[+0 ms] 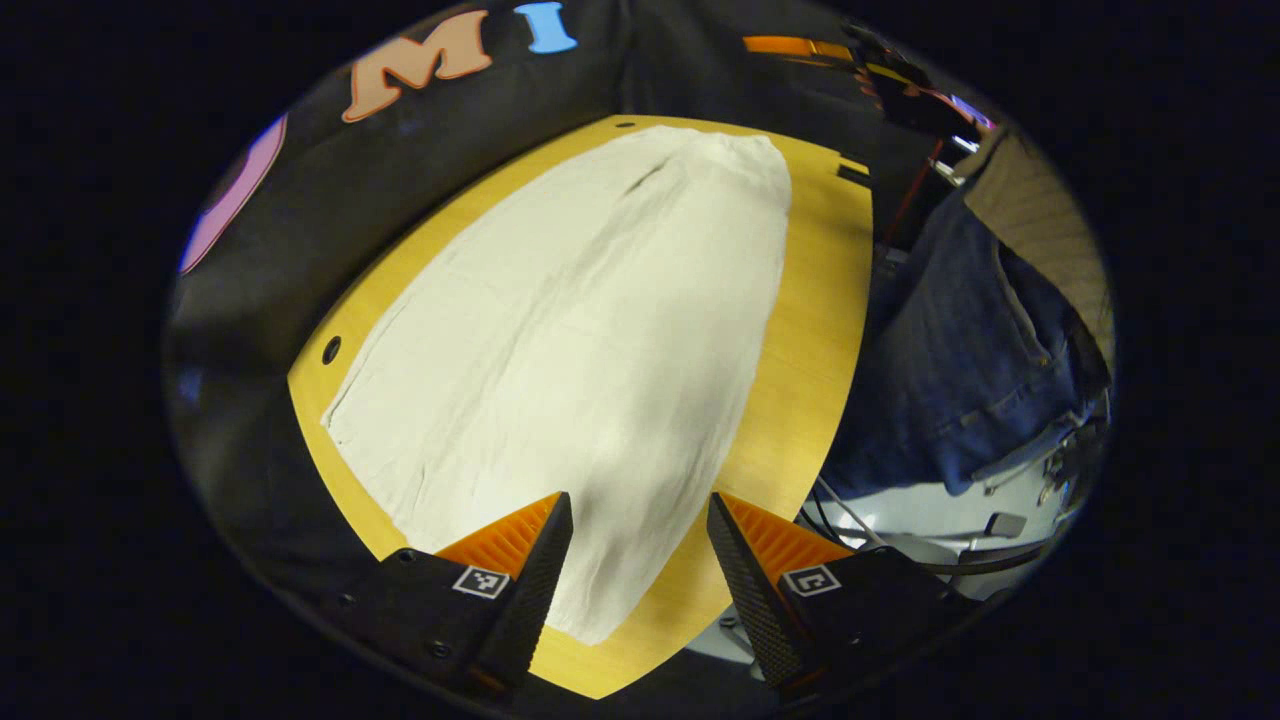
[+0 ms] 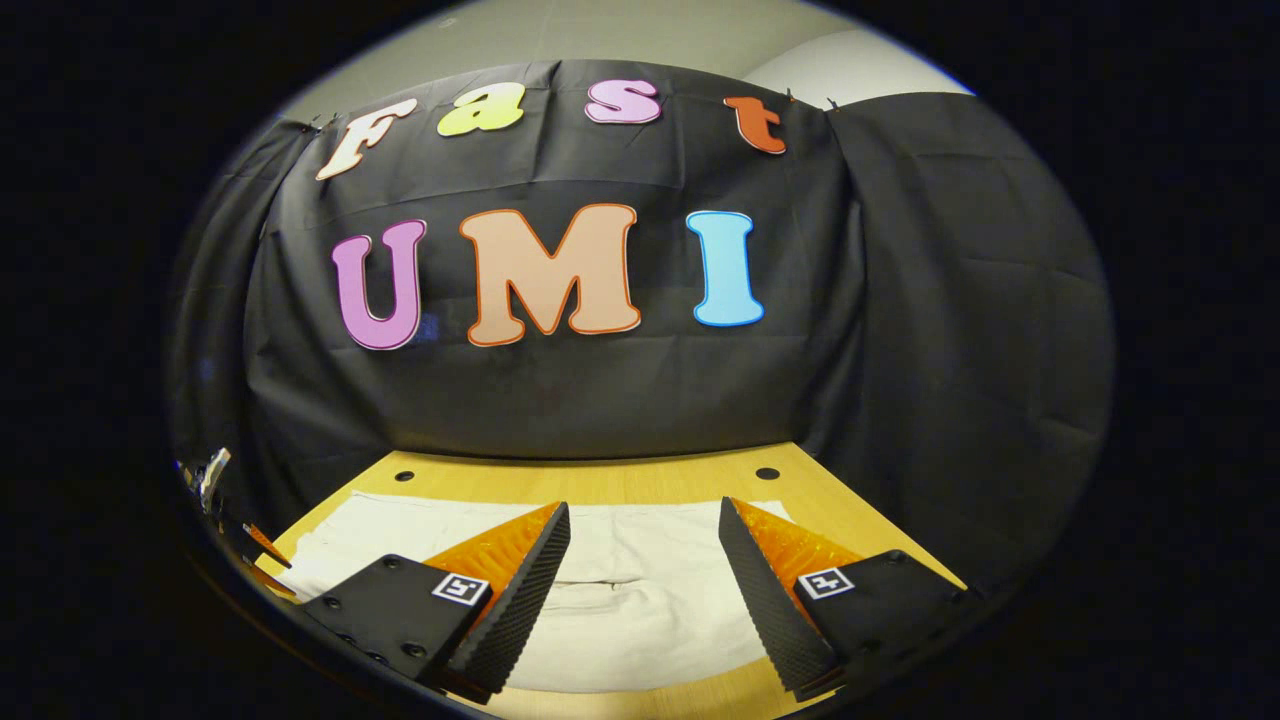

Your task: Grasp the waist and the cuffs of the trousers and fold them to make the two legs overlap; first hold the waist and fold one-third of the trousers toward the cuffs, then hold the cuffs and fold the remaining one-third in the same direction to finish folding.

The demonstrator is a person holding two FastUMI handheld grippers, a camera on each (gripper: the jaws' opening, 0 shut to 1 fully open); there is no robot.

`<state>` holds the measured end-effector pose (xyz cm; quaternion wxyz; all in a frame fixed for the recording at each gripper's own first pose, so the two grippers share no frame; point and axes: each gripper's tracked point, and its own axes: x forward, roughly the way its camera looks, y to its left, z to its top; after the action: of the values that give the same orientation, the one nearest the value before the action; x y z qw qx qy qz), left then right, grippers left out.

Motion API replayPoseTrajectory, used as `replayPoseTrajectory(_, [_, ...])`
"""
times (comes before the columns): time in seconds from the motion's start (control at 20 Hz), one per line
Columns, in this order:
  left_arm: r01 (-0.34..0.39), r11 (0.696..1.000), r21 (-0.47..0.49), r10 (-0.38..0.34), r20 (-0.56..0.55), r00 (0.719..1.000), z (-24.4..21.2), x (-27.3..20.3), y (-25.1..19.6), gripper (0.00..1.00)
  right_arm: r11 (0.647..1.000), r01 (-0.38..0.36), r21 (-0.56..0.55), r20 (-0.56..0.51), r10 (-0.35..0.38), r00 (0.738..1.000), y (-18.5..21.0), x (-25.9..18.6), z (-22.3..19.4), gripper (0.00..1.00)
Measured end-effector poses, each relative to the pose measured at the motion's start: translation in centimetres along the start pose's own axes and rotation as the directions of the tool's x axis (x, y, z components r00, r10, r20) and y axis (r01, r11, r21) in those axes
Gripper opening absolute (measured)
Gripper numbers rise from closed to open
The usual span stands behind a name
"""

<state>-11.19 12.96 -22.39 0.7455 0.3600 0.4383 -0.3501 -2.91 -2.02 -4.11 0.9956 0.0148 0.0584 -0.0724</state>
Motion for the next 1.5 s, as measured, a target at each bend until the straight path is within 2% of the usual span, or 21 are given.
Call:
replayPoseTrajectory(0.25, [0.103,0.99,0.1,-0.089,-0.139,0.986,-3.7,1.3,-1.9,0.81,0.999,0.036,-0.026,-0.036,-0.037,0.999,-0.9,-0.6,-1.1,0.96])
replayPoseTrajectory(0.4, [0.14,0.985,0.104,-0.118,-0.189,0.975,-5.0,2.0,-1.9,0.81,0.999,0.041,-0.035,-0.043,-0.043,0.998,-0.7,-0.3,-1.2,0.96])
replayPoseTrajectory(0.5, [0.147,0.983,0.112,-0.122,-0.204,0.971,-5.6,2.7,-1.7,0.77,0.998,0.038,-0.043,-0.048,-0.04,0.998,-0.4,-0.1,-1.3,0.96])
replayPoseTrajectory(0.6, [0.15,0.981,0.119,-0.122,-0.216,0.969,-5.8,3.2,-1.3,0.8,0.998,0.036,-0.057,-0.054,-0.039,0.998,-0.3,0.2,-1.6,0.96])
replayPoseTrajectory(0.9, [0.173,0.966,0.192,-0.123,-0.251,0.96,-6.7,3.8,-1.0,0.77,0.996,0.006,-0.084,-0.087,-0.013,0.996,0.6,0.7,-2.4,0.96])
replayPoseTrajectory(1.15, [0.159,0.972,0.172,-0.111,-0.262,0.959,-6.5,4.2,-0.8,0.75,0.987,-0.082,-0.141,-0.134,0.063,0.989,1.8,1.4,-3.8,0.95])
replayPoseTrajectory(1.2, [0.158,0.973,0.169,-0.108,-0.271,0.956,-6.6,4.3,-0.4,0.63,0.983,-0.109,-0.15,-0.152,0.086,0.985,2.0,1.5,-4.3,0.98])
replayPoseTrajectory(1.25, [0.155,0.974,0.166,-0.106,-0.276,0.955,-6.5,4.4,-0.3,0.61,0.977,-0.144,-0.158,-0.171,0.117,0.978,2.4,1.6,-4.8,0.98])
replayPoseTrajectory(1.35, [0.146,0.976,0.162,-0.095,-0.286,0.953,-6.1,4.2,0.3,0.49,0.956,-0.226,-0.187,-0.224,0.182,0.957,3.2,1.7,-6.1,0.98])
replayPoseTrajectory(1.4, [0.128,0.976,0.178,-0.074,-0.28,0.957,-6.0,4.5,0.7,0.34,0.942,-0.268,-0.204,-0.252,0.213,0.944,3.2,1.7,-6.9,0.98])
replayPoseTrajectory(1.45, [0.109,0.976,0.19,-0.051,-0.288,0.956,-6.2,4.6,1.2,0.26,0.926,-0.308,-0.219,-0.276,0.244,0.93,3.2,1.8,-7.5,0.98])
replayPoseTrajectory(1.5, [0.106,0.975,0.196,-0.049,-0.279,0.959,-6.0,4.7,1.0,0.01,0.911,-0.344,-0.227,-0.304,0.269,0.914,3.0,1.8,-8.3,0.98])
